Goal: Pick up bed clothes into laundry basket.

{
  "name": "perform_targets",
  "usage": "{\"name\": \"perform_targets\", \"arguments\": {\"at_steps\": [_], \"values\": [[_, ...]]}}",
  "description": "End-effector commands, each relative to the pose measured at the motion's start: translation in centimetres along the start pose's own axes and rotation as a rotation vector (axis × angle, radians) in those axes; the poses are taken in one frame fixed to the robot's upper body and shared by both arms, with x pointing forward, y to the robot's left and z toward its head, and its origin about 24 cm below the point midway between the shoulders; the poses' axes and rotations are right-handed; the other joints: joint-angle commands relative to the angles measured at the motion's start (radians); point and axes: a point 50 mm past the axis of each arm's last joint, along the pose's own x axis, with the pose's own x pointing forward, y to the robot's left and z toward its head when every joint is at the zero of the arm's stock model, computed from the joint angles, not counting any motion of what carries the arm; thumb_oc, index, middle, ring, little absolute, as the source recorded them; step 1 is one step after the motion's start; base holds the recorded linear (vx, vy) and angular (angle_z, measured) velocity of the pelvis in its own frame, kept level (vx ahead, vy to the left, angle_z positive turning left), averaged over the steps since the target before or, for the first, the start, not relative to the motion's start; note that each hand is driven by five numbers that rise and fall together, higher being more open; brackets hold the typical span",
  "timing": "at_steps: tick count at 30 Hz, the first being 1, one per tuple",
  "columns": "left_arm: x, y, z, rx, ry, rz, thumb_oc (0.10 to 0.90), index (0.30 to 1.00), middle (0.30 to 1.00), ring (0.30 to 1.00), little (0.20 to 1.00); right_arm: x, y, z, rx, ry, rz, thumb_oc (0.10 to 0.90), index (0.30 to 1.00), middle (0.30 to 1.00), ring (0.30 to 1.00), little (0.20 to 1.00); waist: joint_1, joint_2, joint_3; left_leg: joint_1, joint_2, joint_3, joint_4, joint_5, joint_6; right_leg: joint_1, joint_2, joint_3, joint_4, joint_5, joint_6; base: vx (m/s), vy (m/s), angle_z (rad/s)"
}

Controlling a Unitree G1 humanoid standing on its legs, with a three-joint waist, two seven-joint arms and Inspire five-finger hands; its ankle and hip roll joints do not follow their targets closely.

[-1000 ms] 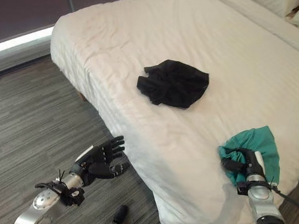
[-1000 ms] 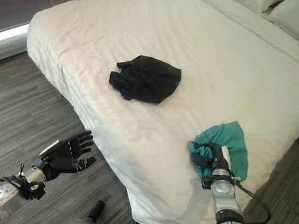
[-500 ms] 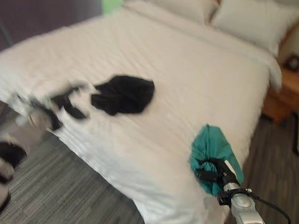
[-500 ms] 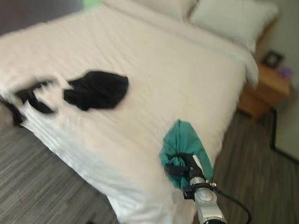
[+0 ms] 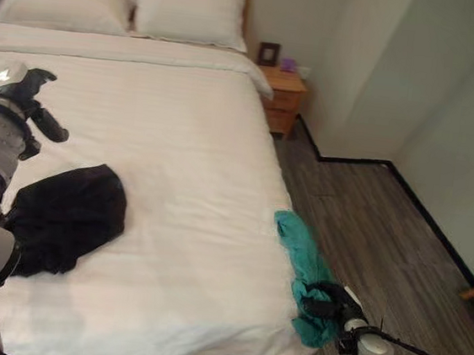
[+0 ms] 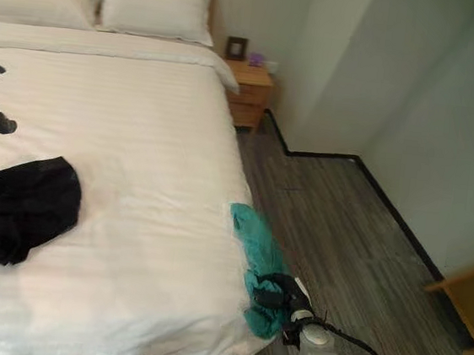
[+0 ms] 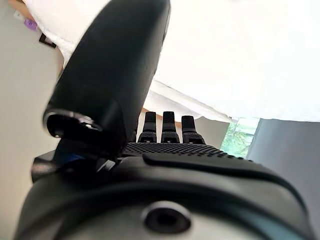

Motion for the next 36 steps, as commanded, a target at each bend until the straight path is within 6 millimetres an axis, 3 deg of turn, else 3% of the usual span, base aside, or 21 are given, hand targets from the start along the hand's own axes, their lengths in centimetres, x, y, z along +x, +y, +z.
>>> {"name": "perform_targets", "arguments": {"at_steps": [1,2,6,8,12,16,19,23,24,29,31,32,33,36], "values": [[-0.5,5.5,-1.8,0.004,0.057,0.197,0.8,0.9,0.9,0.9,0.9,-3.4,-0.2,-6.7,-0.099,0.223,0.075,0.4,0.3,0.3,0.3,0.3,-0.008,-0.025,-0.026,-0.08,0.048,-0.103,-0.069,0.074,-0.058,0.02,0.021,0.049,-0.049,0.058,0.055,0.0,0.0,0.0],[-0.5,5.3,-1.9,0.003,0.058,0.195,0.8,0.9,0.9,0.9,0.9,-3.4,-0.3,-6.8,-0.101,0.224,0.074,0.4,0.3,0.3,0.3,0.3,-0.007,-0.023,-0.028,-0.079,0.048,-0.102,-0.071,0.074,-0.058,0.021,0.021,0.05,-0.05,0.058,0.055,0.04,-0.031,0.04],[-0.7,5.0,-3.5,0.071,0.153,0.168,0.8,0.9,0.9,0.9,0.9,-3.9,-0.8,-7.2,-0.093,0.231,0.065,0.4,0.3,0.3,0.3,0.3,-0.003,-0.063,-0.046,-0.102,0.049,-0.111,-0.079,0.074,-0.059,0.057,0.023,0.024,-0.131,0.052,0.04,0.04,-0.044,0.07],[-0.7,4.5,-3.6,0.104,0.159,0.144,0.8,0.9,0.9,0.9,0.9,-3.9,-0.7,-7.1,-0.109,0.231,0.076,0.4,0.3,0.3,0.3,0.3,0.006,-0.067,-0.048,-0.103,0.048,-0.123,-0.082,0.074,-0.058,0.07,0.025,0.019,-0.146,0.047,0.038,0.07,-0.022,0.15],[-0.5,2.1,-3.3,0.209,0.155,0.073,0.8,0.9,0.9,0.9,0.9,-3.7,0.0,-6.7,-0.133,0.212,0.11,0.4,0.3,0.3,0.3,0.3,0.023,-0.068,-0.05,-0.099,0.044,-0.142,-0.093,0.075,-0.057,0.09,0.023,0.01,-0.156,0.033,0.035,0.05,0.001,0.14],[-0.4,-1.2,-2.8,0.23,0.13,0.025,0.8,0.9,0.9,0.9,0.9,-3.4,0.9,-6.1,-0.176,0.187,0.157,0.4,0.3,0.3,0.3,0.3,0.029,-0.071,-0.047,-0.094,0.042,-0.154,-0.104,0.079,-0.058,0.098,0.025,0.001,-0.159,0.022,0.033,0.03,-0.003,0.06],[-0.5,-2.6,-2.8,0.217,0.128,0.01,0.8,0.9,0.9,0.9,0.9,-3.1,1.0,-5.4,-0.201,0.162,0.164,0.4,0.3,0.3,0.3,0.3,0.025,-0.085,-0.042,-0.1,0.049,-0.158,-0.104,0.081,-0.061,0.09,0.028,-0.001,-0.155,0.019,0.033,-0.01,-0.021,0.17],[-0.6,-2.1,-3.1,0.225,0.131,0.033,0.8,0.9,0.9,0.9,0.9,-3.1,0.8,-4.8,-0.208,0.128,0.152,0.4,0.3,0.3,0.3,0.3,0.016,-0.13,-0.021,-0.121,0.062,-0.159,-0.096,0.083,-0.064,0.062,0.04,0.004,-0.146,0.027,0.035,-0.07,-0.054,0.03],[-0.6,-1.7,-3.3,0.187,0.124,0.053,0.8,0.9,0.9,0.9,0.9,-3.1,0.7,-4.7,-0.212,0.119,0.146,0.4,0.3,0.3,0.3,0.3,0.005,-0.173,-0.005,-0.146,0.073,-0.156,-0.085,0.082,-0.065,0.036,0.049,0.01,-0.147,0.044,0.036,-0.14,-0.104,-0.01],[-1.1,-1.2,-4.9,0.008,0.142,0.072,0.8,0.9,0.9,0.9,0.9,-3.2,0.9,-5.0,-0.215,0.126,0.158,0.4,0.3,0.3,0.3,0.3,0.003,-0.274,0.063,-0.235,0.086,-0.175,-0.03,0.074,-0.069,-0.021,0.06,0.016,-0.155,0.082,0.036,-0.13,-0.049,-0.05],[-1.4,-1.6,-5.9,-0.031,0.178,0.059,0.8,0.9,0.9,0.9,0.9,-3.1,1.4,-5.0,-0.207,0.122,0.172,0.4,0.3,0.3,0.3,0.3,0.003,-0.299,0.083,-0.258,0.089,-0.179,-0.015,0.071,-0.07,-0.042,0.064,0.019,-0.155,0.094,0.037,-0.09,0.005,0.0],[-1.5,-2.3,-6.3,-0.057,0.198,0.034,0.482,0.422,0.422,0.422,0.422,-3.0,1.8,-4.8,-0.201,0.113,0.182,0.4,0.3,0.3,0.3,0.3,0.002,-0.309,0.087,-0.265,0.089,-0.179,-0.007,0.068,-0.071,-0.046,0.066,0.023,-0.156,0.099,0.037,-0.04,0.034,0.03],[-1.7,-2.9,-6.6,-0.091,0.216,0.015,0.4,0.3,0.3,0.3,0.3,-2.9,2.3,-4.7,-0.189,0.109,0.197,0.4,0.3,0.3,0.3,0.3,0.001,-0.317,0.09,-0.273,0.089,-0.175,0.005,0.061,-0.071,-0.049,0.066,0.03,-0.16,0.104,0.039,-0.03,0.03,-0.02],[-1.7,-3.4,-6.7,-0.129,0.226,-0.001,0.4,0.3,0.3,0.3,0.3,-2.8,3.1,-4.6,-0.178,0.103,0.219,0.4,0.3,0.3,0.3,0.3,0.002,-0.325,0.086,-0.282,0.085,-0.168,0.036,0.041,-0.07,-0.049,0.066,0.044,-0.165,0.104,0.039,0.01,0.021,-0.06]]}}
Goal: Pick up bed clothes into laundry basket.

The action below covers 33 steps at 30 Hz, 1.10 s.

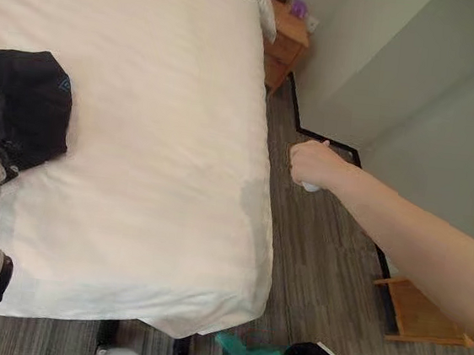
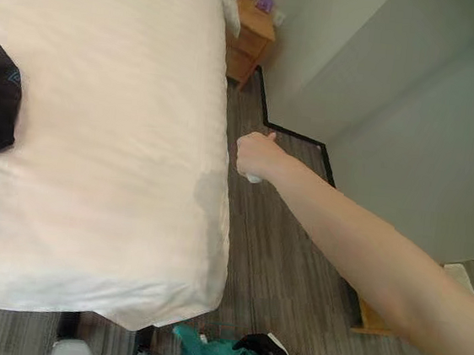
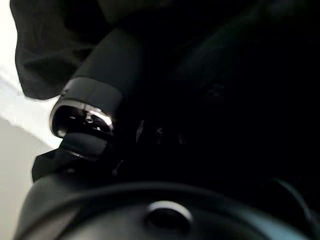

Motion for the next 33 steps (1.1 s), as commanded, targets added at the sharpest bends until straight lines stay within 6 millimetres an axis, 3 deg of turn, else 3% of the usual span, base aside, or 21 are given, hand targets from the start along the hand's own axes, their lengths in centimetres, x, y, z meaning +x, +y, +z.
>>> {"name": "perform_targets", "arguments": {"at_steps": [1,4,5,6,7,8,9,13,15,17,18,19,22,25,26,29,32,33], "values": [[-0.4,-1.5,-1.8,-0.06,0.095,-0.086,0.4,0.3,0.3,0.3,0.3,-0.2,-1.6,2.1,-0.03,-0.09,-0.032,0.4,0.3,0.3,0.3,0.3,-0.011,-0.025,0.03,-0.053,-0.014,-0.065,0.009,-0.009,0.056,-0.01,-0.049,0.078,0.048,-0.046,0.093,0.03,0.043,-0.1],[0.1,-1.0,0.5,-0.12,0.015,-0.062,0.4,0.3,0.3,0.3,0.3,-0.3,-1.8,2.5,-0.038,-0.105,-0.032,0.4,0.3,0.3,0.3,0.3,-0.011,-0.004,0.02,-0.048,-0.023,-0.063,0.02,-0.021,0.059,-0.003,-0.055,0.08,0.053,-0.06,0.092,0.03,0.047,-0.06],[0.3,0.1,2.5,-0.178,-0.054,-0.019,0.4,0.3,0.3,0.3,0.3,-0.4,-2.1,2.6,-0.046,-0.109,-0.036,0.4,0.3,0.3,0.3,0.3,-0.012,0.009,0.013,-0.046,-0.026,-0.067,0.017,-0.022,0.059,0.001,-0.058,0.076,0.053,-0.066,0.091,0.02,0.019,-0.04],[0.4,0.1,2.6,-0.178,-0.055,-0.019,0.4,0.3,0.3,0.3,0.3,-0.4,-2.1,2.6,-0.045,-0.109,-0.036,0.4,0.3,0.3,0.3,0.3,-0.012,0.009,0.015,-0.046,-0.026,-0.068,0.018,-0.022,0.059,0.002,-0.058,0.076,0.053,-0.067,0.091,0.0,0.0,0.0],[0.5,1.7,5.3,-0.282,-0.155,0.043,0.4,0.3,0.3,0.3,0.3,-0.6,-2.4,2.3,-0.035,-0.106,-0.053,0.4,0.3,0.3,0.3,0.3,-0.01,0.031,0.011,-0.044,-0.033,-0.076,0.011,-0.015,0.059,0.005,-0.064,0.063,0.058,-0.075,0.091,0.0,0.0,0.0],[0.5,1.7,5.3,-0.282,-0.155,0.043,0.4,0.3,0.3,0.3,0.3,-0.6,-2.4,2.3,-0.035,-0.106,-0.053,0.4,0.3,0.3,0.3,0.3,-0.01,0.031,0.011,-0.044,-0.033,-0.076,0.011,-0.015,0.059,0.005,-0.064,0.063,0.058,-0.075,0.091,0.02,0.018,0.09],[0.3,3.1,7.1,-0.38,-0.237,0.094,0.4,0.3,0.3,0.3,0.3,-0.7,-2.7,2.1,-0.02,-0.101,-0.073,0.4,0.3,0.3,0.3,0.3,-0.003,0.047,0.014,-0.035,-0.036,-0.081,0.009,-0.019,0.059,0.014,-0.067,0.057,0.06,-0.082,0.091,0.01,0.0,0.12],[-2.3,4.9,10.4,-0.672,-0.509,0.189,0.4,0.3,0.3,0.3,0.3,-1.5,-4.3,1.5,0.077,-0.116,-0.184,0.4,0.3,0.3,0.3,0.3,0.016,0.092,0.005,-0.023,-0.05,-0.097,-0.011,-0.006,0.06,0.028,-0.076,0.031,0.057,-0.093,0.086,0.02,-0.006,0.16],[-4.1,3.1,9.8,-0.797,-0.566,0.18,0.4,0.3,0.3,0.3,0.3,-2.2,-6.1,2.8,0.147,-0.193,-0.278,0.4,0.3,0.3,0.3,0.3,0.029,0.125,-0.006,-0.005,-0.059,-0.103,-0.034,0.002,0.062,0.041,-0.082,0.021,0.055,-0.1,0.082,0.05,0.022,0.12],[-6.9,0.5,9.0,-0.938,-0.619,0.167,0.4,0.3,0.3,0.3,0.3,-3.9,-9.2,6.6,0.2,-0.391,-0.423,0.4,0.3,0.3,0.3,0.3,0.041,0.169,-0.03,0.021,-0.074,-0.108,-0.069,0.015,0.068,0.059,-0.092,0.012,0.058,-0.112,0.075,0.05,0.038,0.12],[-7.1,0.3,8.8,-0.942,-0.61,0.166,0.4,0.3,0.3,0.3,0.3,-4.1,-9.3,6.5,0.192,-0.386,-0.426,0.4,0.3,0.3,0.3,0.3,0.037,0.176,-0.032,0.026,-0.073,-0.108,-0.073,0.016,0.069,0.062,-0.092,0.012,0.058,-0.113,0.075,0.03,0.016,0.06],[-8.4,-1.1,8.1,-0.98,-0.608,0.148,0.4,0.3,0.3,0.3,0.3,-5.1,-10.6,9.0,0.196,-0.499,-0.485,0.4,0.3,0.3,0.3,0.3,0.046,0.198,-0.04,0.038,-0.08,-0.113,-0.086,0.022,0.072,0.068,-0.094,0.011,0.064,-0.117,0.071,0.0,0.0,0.0],[-11.0,-4.2,6.9,-1.009,-0.604,0.032,0.4,0.3,0.3,0.3,0.3,-6.9,-12.3,13.3,0.208,-0.697,-0.581,0.4,0.3,0.3,0.3,0.3,0.06,0.247,-0.061,0.06,-0.091,-0.117,-0.107,0.039,0.079,0.079,-0.098,0.005,0.075,-0.118,0.062,0.01,0.013,0.03],[-14.1,-7.5,5.0,-1.072,-0.553,-0.139,0.4,0.3,0.3,0.3,0.3,-9.0,-11.9,17.4,0.203,-0.912,-0.592,0.4,0.3,0.3,0.3,0.3,0.082,0.298,-0.082,0.078,-0.102,-0.132,-0.125,0.056,0.079,0.097,-0.103,-0.009,0.084,-0.131,0.053,-0.02,-0.007,0.07],[-14.1,-7.5,4.9,-1.072,-0.55,-0.141,0.4,0.3,0.3,0.3,0.3,-9.0,-11.8,17.4,0.202,-0.91,-0.591,0.4,0.3,0.3,0.3,0.3,0.08,0.3,-0.083,0.08,-0.101,-0.134,-0.127,0.057,0.078,0.099,-0.103,-0.011,0.084,-0.132,0.053,0.0,-0.008,0.12],[-17.2,-11.0,2.7,-1.134,-0.439,-0.329,0.4,0.3,0.3,0.3,0.3,-9.6,-11.0,17.9,0.231,-0.976,-0.587,0.4,0.3,0.3,0.3,0.3,0.099,0.333,-0.092,0.09,-0.11,-0.158,-0.133,0.069,0.075,0.118,-0.105,-0.039,0.096,-0.149,0.042,-0.01,-0.046,0.28],[-20.8,-14.7,0.0,-1.238,-0.241,-0.515,0.4,0.3,0.3,0.3,0.3,-10.0,-10.4,17.0,0.261,-0.987,-0.569,0.4,0.3,0.3,0.3,0.3,0.118,0.359,-0.095,0.089,-0.106,-0.184,-0.123,0.073,0.071,0.127,-0.094,-0.056,0.117,-0.174,0.028,-0.01,-0.119,0.39],[-20.9,-14.8,-0.1,-1.238,-0.238,-0.516,0.4,0.3,0.3,0.3,0.3,-9.9,-10.3,16.9,0.26,-0.985,-0.569,0.4,0.3,0.3,0.3,0.3,0.117,0.357,-0.098,0.097,-0.107,-0.185,-0.127,0.065,0.071,0.133,-0.095,-0.057,0.118,-0.184,0.027,-0.01,-0.14,0.35]]}}
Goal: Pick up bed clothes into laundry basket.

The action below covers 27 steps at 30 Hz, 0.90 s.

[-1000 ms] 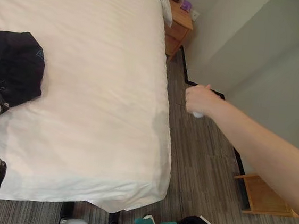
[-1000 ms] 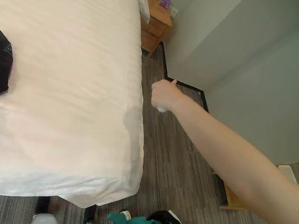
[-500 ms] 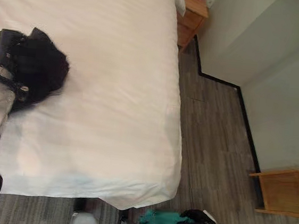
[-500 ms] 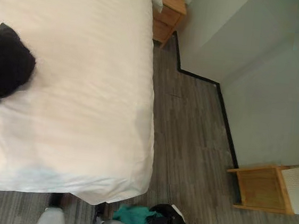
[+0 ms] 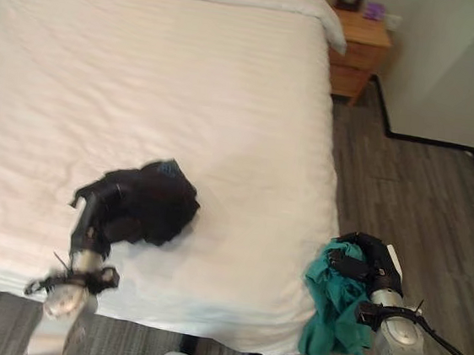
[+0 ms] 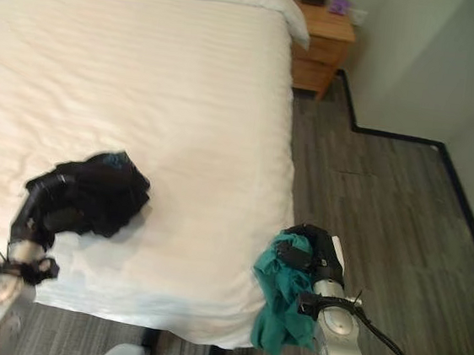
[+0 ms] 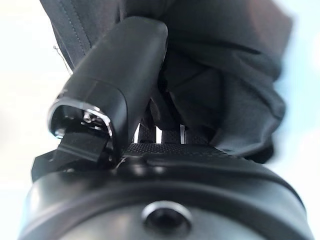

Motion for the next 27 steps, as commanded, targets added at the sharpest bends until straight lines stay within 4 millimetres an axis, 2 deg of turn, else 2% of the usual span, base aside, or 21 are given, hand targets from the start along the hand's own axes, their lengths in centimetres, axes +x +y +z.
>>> {"name": "perform_targets", "arguments": {"at_steps": [1,4,6,8,9,10,11,12,14,15,16,17,19,20,22,25,26,27], "values": [[-0.7,-0.6,2.0,-0.057,-0.09,-0.114,0.4,0.3,0.3,0.3,0.3,-0.3,-1.3,4.4,0.075,-0.265,-0.049,0.4,0.3,0.3,0.3,0.3,0.016,-0.005,-0.142,-0.073,-0.019,-0.081,-0.004,0.026,0.02,-0.057,-0.022,0.019,0.155,-0.139,0.002,-0.03,-0.166,0.28],[-0.7,-0.6,2.5,-0.058,-0.11,-0.122,0.4,0.3,0.3,0.3,0.3,-0.4,-1.3,3.9,0.048,-0.243,-0.036,0.4,0.3,0.3,0.3,0.3,0.009,-0.002,-0.128,-0.079,-0.001,-0.08,0.006,0.042,0.003,-0.055,-0.002,0.026,0.15,-0.14,-0.013,-0.08,-0.148,0.12],[0.0,-0.3,3.9,-0.009,-0.169,-0.107,0.4,0.3,0.3,0.3,0.3,-0.5,-1.9,4.3,0.012,-0.247,-0.034,0.4,0.3,0.3,0.3,0.3,-0.006,-0.006,-0.106,-0.101,0.013,-0.063,0.041,0.051,-0.021,-0.06,0.013,0.041,0.139,-0.127,-0.022,-0.17,-0.163,-0.03],[0.8,-0.6,5.4,-0.001,-0.24,-0.099,0.4,0.3,0.3,0.3,0.3,0.0,-2.8,5.4,-0.033,-0.282,-0.043,0.4,0.3,0.3,0.3,0.3,-0.025,-0.022,-0.075,-0.125,0.007,-0.072,0.171,0.014,-0.03,-0.096,0.017,0.078,0.155,-0.109,-0.028,-0.25,-0.117,-0.1],[1.1,-0.9,6.3,0.007,-0.286,-0.101,0.4,0.3,0.3,0.3,0.3,0.6,-3.0,6.5,-0.044,-0.317,-0.045,0.4,0.3,0.3,0.3,0.3,-0.039,-0.038,-0.064,-0.108,-0.009,-0.097,0.291,-0.024,-0.033,-0.133,0.021,0.124,0.178,-0.088,-0.027,-0.35,-0.105,-0.63],[1.4,-1.4,7.4,0.0,-0.341,-0.106,0.4,0.3,0.3,0.3,0.3,1.1,-2.8,6.9,-0.038,-0.329,-0.034,0.4,0.3,0.3,0.3,0.3,-0.076,-0.062,-0.076,-0.06,-0.02,-0.122,0.463,-0.077,-0.021,-0.196,0.041,0.224,0.187,-0.045,-0.01,-0.34,-0.096,-1.39],[1.5,-1.6,7.6,-0.01,-0.356,-0.106,0.4,0.3,0.3,0.3,0.3,1.0,-2.8,6.9,-0.036,-0.329,-0.032,0.4,0.3,0.3,0.3,0.3,-0.094,-0.061,-0.087,-0.036,-0.031,-0.13,0.496,-0.079,-0.014,-0.227,0.064,0.286,0.186,-0.017,0.001,-0.29,-0.062,-2.4],[1.7,-1.9,7.7,-0.027,-0.362,-0.115,0.4,0.3,0.3,0.3,0.3,0.9,-3.0,6.8,-0.035,-0.321,-0.031,0.4,0.3,0.3,0.3,0.3,-0.123,-0.054,-0.105,0.013,-0.046,-0.151,0.495,-0.083,-0.007,-0.263,0.097,0.356,0.177,0.021,0.018,-0.22,-0.016,-2.73],[2.2,-2.5,7.8,-0.048,-0.372,-0.139,0.4,0.3,0.3,0.3,0.3,0.0,-3.9,6.1,-0.036,-0.3,-0.062,0.4,0.3,0.3,0.3,0.3,-0.191,-0.031,-0.131,0.103,-0.071,-0.181,0.406,-0.129,0.011,-0.333,0.165,0.453,0.167,0.077,0.049,-0.22,-0.044,-2.32],[2.2,-2.6,7.8,-0.049,-0.372,-0.141,0.4,0.3,0.3,0.3,0.3,-0.1,-3.9,6.1,-0.036,-0.299,-0.063,0.4,0.3,0.3,0.3,0.3,-0.187,-0.035,-0.133,0.103,-0.074,-0.178,0.398,-0.121,0.009,-0.336,0.163,0.459,0.164,0.083,0.049,-0.21,-0.077,-1.48],[2.6,-3.4,7.9,-0.052,-0.378,-0.171,0.4,0.3,0.3,0.3,0.3,-0.4,-4.5,5.9,-0.041,-0.289,-0.083,0.4,0.3,0.3,0.3,0.3,-0.216,-0.029,-0.136,0.12,-0.088,-0.169,0.355,-0.166,0.019,-0.36,0.173,0.472,0.158,0.105,0.059,-0.23,-0.085,-1.28],[3.3,-4.7,8.1,-0.063,-0.384,-0.223,0.4,0.3,0.3,0.3,0.3,-0.9,-5.5,5.4,-0.034,-0.278,-0.134,0.4,0.3,0.3,0.3,0.3,-0.259,-0.033,-0.143,0.151,-0.106,-0.151,0.289,-0.248,0.041,-0.381,0.182,0.492,0.127,0.13,0.075,-0.33,-0.097,-1.34],[4.2,-6.3,8.7,-0.049,-0.405,-0.276,0.4,0.3,0.3,0.3,0.3,-1.7,-6.2,4.5,-0.002,-0.261,-0.197,0.4,0.3,0.3,0.3,0.3,-0.3,-0.04,-0.146,0.17,-0.15,-0.147,0.212,-0.347,0.091,-0.43,0.196,0.51,0.063,0.157,0.1,-0.39,-0.061,-1.06],[4.5,-6.7,8.8,-0.032,-0.413,-0.284,0.4,0.3,0.3,0.3,0.3,-2.0,-6.5,3.7,0.0,-0.227,-0.217,0.4,0.3,0.3,0.3,0.3,-0.313,-0.034,-0.138,0.167,-0.162,-0.141,0.187,-0.368,0.109,-0.452,0.204,0.503,0.046,0.152,0.12,-0.37,-0.075,-0.95],[4.7,-6.7,9.0,-0.004,-0.42,-0.276,0.4,0.3,0.3,0.3,0.3,-1.7,-6.3,3.3,0.007,-0.211,-0.234,0.4,0.3,0.3,0.3,0.3,-0.301,-0.038,-0.093,0.144,-0.152,-0.06,0.181,-0.349,0.11,-0.494,0.159,0.424,0.059,0.135,0.141,-0.36,-0.165,-2.0],[4.7,-6.7,9.0,-0.003,-0.42,-0.276,0.4,0.3,0.3,0.3,0.3,-1.7,-6.3,3.3,0.007,-0.212,-0.234,0.4,0.3,0.3,0.3,0.3,-0.3,-0.04,-0.093,0.144,-0.154,-0.059,0.18,-0.347,0.11,-0.495,0.158,0.426,0.061,0.134,0.141,-0.12,-0.081,-1.33],[4.7,-6.5,8.8,-0.004,-0.41,-0.272,0.4,0.3,0.3,0.3,0.3,-2.2,-6.2,2.8,0.039,-0.199,-0.241,0.4,0.3,0.3,0.3,0.3,-0.301,-0.046,-0.076,0.131,-0.139,-0.03,0.167,-0.316,0.099,-0.499,0.141,0.369,0.092,0.113,0.119,-0.69,-0.48,-0.19],[4.9,-5.9,7.3,-0.059,-0.338,-0.228,0.4,0.3,0.3,0.3,0.3,-2.3,-5.6,2.9,0.076,-0.208,-0.223,0.4,0.3,0.3,0.3,0.3,-0.288,-0.015,-0.058,0.101,-0.06,0.084,0.09,-0.224,0.089,-0.444,0.041,0.205,0.337,0.015,0.047,-1.03,-0.681,-0.07]]}}
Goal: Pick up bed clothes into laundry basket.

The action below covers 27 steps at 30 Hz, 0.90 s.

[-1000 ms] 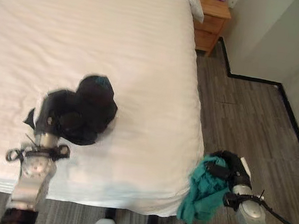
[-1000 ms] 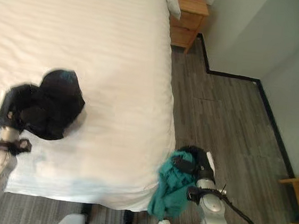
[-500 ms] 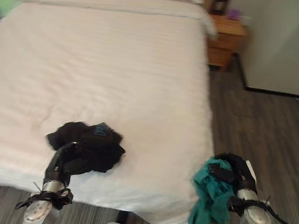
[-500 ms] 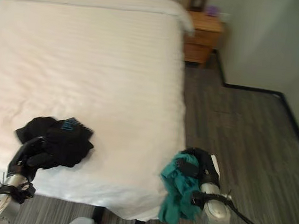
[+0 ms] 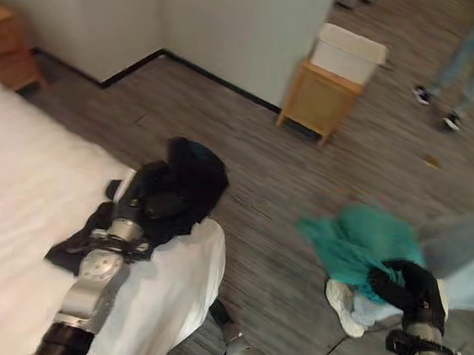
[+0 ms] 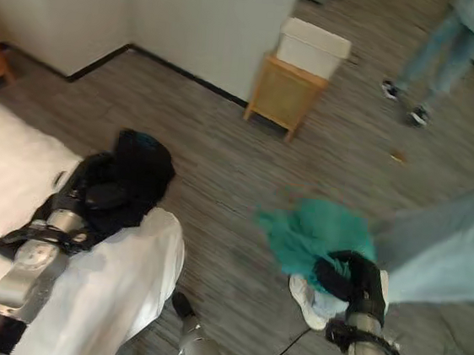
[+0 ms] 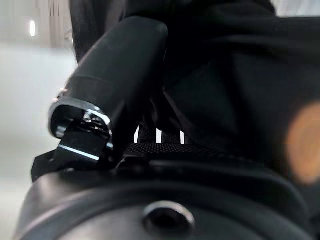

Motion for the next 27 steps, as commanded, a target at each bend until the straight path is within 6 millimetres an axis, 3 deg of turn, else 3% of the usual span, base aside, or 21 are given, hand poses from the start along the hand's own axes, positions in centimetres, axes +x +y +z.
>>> {"name": "perform_targets", "arguments": {"at_steps": [1,2,3,4,5,7,8,9,10,12,14,15,16,17,19,20,22,27], "values": [[-1.8,2.6,2.5,-0.035,-0.166,0.124,0.4,0.3,0.3,0.3,0.3,2.1,2.5,7.5,0.08,-0.352,0.093,0.4,0.3,0.3,0.3,0.3,0.121,0.113,-0.018,0.098,0.174,0.23,-0.364,0.231,-0.072,0.058,-0.12,-0.485,0.294,-0.164,-0.145,-0.87,-0.552,-0.55],[-1.8,2.7,2.5,-0.035,-0.166,0.125,0.4,0.3,0.3,0.3,0.3,2.1,2.5,7.5,0.08,-0.352,0.093,0.4,0.3,0.3,0.3,0.3,0.123,0.112,-0.018,0.098,0.173,0.233,-0.367,0.235,-0.072,0.057,-0.12,-0.483,0.292,-0.16,-0.146,-0.44,-0.292,-2.2],[-2.1,2.9,2.4,-0.034,-0.159,0.14,0.4,0.3,0.3,0.3,0.3,2.4,3.3,7.6,0.085,-0.354,0.108,0.4,0.3,0.3,0.3,0.3,0.155,0.123,-0.032,0.083,0.187,0.277,-0.371,0.248,-0.074,0.112,-0.195,-0.563,0.311,-0.168,-0.148,-0.2,-0.287,-2.61],[-2.9,3.7,2.4,-0.011,-0.155,0.177,0.4,0.3,0.3,0.3,0.3,2.8,5.5,8.0,0.077,-0.354,0.183,0.4,0.3,0.3,0.3,0.3,0.215,0.126,-0.062,0.066,0.213,0.359,-0.377,0.271,-0.086,0.202,-0.307,-0.663,0.288,-0.125,-0.127,-0.25,-0.434,-2.01],[-3.6,4.5,2.6,0.02,-0.154,0.203,0.4,0.3,0.3,0.3,0.3,2.9,6.6,8.3,0.09,-0.359,0.234,0.4,0.3,0.3,0.3,0.3,0.242,0.117,-0.076,0.06,0.227,0.396,-0.376,0.279,-0.094,0.24,-0.332,-0.697,0.271,-0.109,-0.112,-0.16,-0.34,-1.12],[-3.7,4.5,2.6,0.021,-0.153,0.205,0.4,0.3,0.3,0.3,0.3,2.9,6.7,8.3,0.091,-0.358,0.237,0.4,0.3,0.3,0.3,0.3,0.243,0.115,-0.074,0.063,0.227,0.399,-0.376,0.278,-0.094,0.243,-0.332,-0.694,0.268,-0.108,-0.111,-0.06,-0.21,-1.65],[-4.7,5.6,2.7,0.054,-0.148,0.243,0.4,0.3,0.3,0.3,0.3,2.9,8.1,9.0,0.086,-0.379,0.309,0.4,0.3,0.3,0.3,0.3,0.279,0.092,-0.1,0.049,0.258,0.463,-0.368,0.287,-0.113,0.297,-0.337,-0.733,0.214,-0.093,-0.081,-0.09,-0.42,-1.23],[-5.0,6.0,2.7,0.053,-0.149,0.26,0.4,0.3,0.3,0.3,0.3,2.9,8.5,9.5,0.08,-0.395,0.328,0.4,0.3,0.3,0.3,0.3,0.282,0.085,-0.107,0.049,0.271,0.482,-0.368,0.293,-0.121,0.302,-0.326,-0.731,0.191,-0.104,-0.073,-0.12,-0.614,-1.03],[-5.5,6.5,2.5,0.06,-0.139,0.285,0.4,0.3,0.3,0.3,0.3,2.9,9.2,10.0,0.068,-0.413,0.356,0.4,0.3,0.3,0.3,0.3,0.299,0.077,-0.111,0.038,0.298,0.508,-0.353,0.299,-0.139,0.325,-0.313,-0.757,0.123,-0.118,-0.062,-0.09,-0.493,-0.97],[-6.0,6.9,2.3,0.061,-0.13,0.309,0.4,0.3,0.3,0.3,0.3,2.9,9.6,10.5,0.082,-0.423,0.378,0.4,0.3,0.3,0.3,0.3,0.306,0.07,-0.113,0.018,0.347,0.523,-0.335,0.322,-0.17,0.352,-0.249,-0.729,0.019,-0.185,-0.069,-0.08,-0.524,-0.95],[-6.0,7.1,2.0,0.047,-0.125,0.328,0.4,0.3,0.3,0.3,0.3,3.0,9.5,10.4,0.088,-0.418,0.38,0.4,0.3,0.3,0.3,0.3,0.308,0.064,-0.098,-0.033,0.402,0.466,-0.271,0.399,-0.207,0.365,-0.176,-0.674,-0.037,-0.21,-0.106,0.0,-0.47,-0.41],[-6.2,7.2,2.0,0.039,-0.131,0.345,0.4,0.3,0.3,0.3,0.3,3.0,9.7,10.7,0.084,-0.43,0.4,0.4,0.3,0.3,0.3,0.3,0.335,0.061,-0.079,-0.056,0.374,0.34,-0.245,0.417,-0.205,0.36,-0.16,-0.651,-0.039,-0.211,-0.124,0.0,-0.422,-0.4],[-6.3,7.2,1.9,0.019,-0.138,0.363,0.4,0.3,0.3,0.3,0.3,3.1,9.7,11.1,0.087,-0.439,0.416,0.4,0.3,0.3,0.3,0.3,0.358,0.053,-0.061,-0.074,0.311,0.187,-0.227,0.4,-0.202,0.353,-0.144,-0.624,-0.038,-0.206,-0.134,-0.01,-0.396,-0.81],[-6.3,7.3,1.8,0.004,-0.138,0.375,0.4,0.3,0.3,0.3,0.3,3.4,9.3,11.1,0.06,-0.437,0.411,0.4,0.3,0.3,0.3,0.3,0.369,0.041,-0.048,-0.087,0.277,0.102,-0.179,0.377,-0.208,0.349,-0.137,-0.6,-0.041,-0.202,-0.142,-0.01,-0.35,-0.82],[-6.6,7.7,1.7,0.0,-0.136,0.398,0.4,0.3,0.3,0.3,0.3,3.5,8.9,10.7,0.057,-0.414,0.399,0.4,0.3,0.3,0.3,0.3,0.36,0.031,-0.052,-0.089,0.246,0.048,-0.148,0.356,-0.208,0.335,-0.136,-0.587,-0.047,-0.191,-0.148,0.0,-0.212,-0.87],[-6.9,8.0,1.6,0.009,-0.128,0.418,0.4,0.3,0.3,0.3,0.3,3.4,8.8,10.4,0.069,-0.399,0.393,0.4,0.3,0.3,0.3,0.3,0.364,0.032,-0.055,-0.093,0.209,0.019,-0.164,0.336,-0.201,0.327,-0.124,-0.576,-0.049,-0.19,-0.151,0.06,-0.157,-0.58],[-7.7,8.5,0.8,0.022,-0.089,0.461,0.4,0.3,0.3,0.3,0.3,3.2,8.5,10.0,0.074,-0.38,0.396,0.4,0.3,0.3,0.3,0.3,0.36,0.048,-0.07,-0.05,0.205,0.063,-0.277,0.296,-0.169,0.327,-0.094,-0.561,-0.05,-0.199,-0.154,0.1,-0.104,-0.38],[-7.3,8.8,1.1,0.044,-0.101,0.472,0.4,0.3,0.3,0.3,0.3,2.8,8.1,8.4,0.133,-0.33,0.365,0.4,0.3,0.3,0.3,0.3,0.343,0.066,-0.09,-0.023,0.163,0.015,-0.366,0.322,-0.153,0.34,-0.062,-0.561,-0.1,-0.195,-0.166,0.07,-0.046,-0.19]]}}
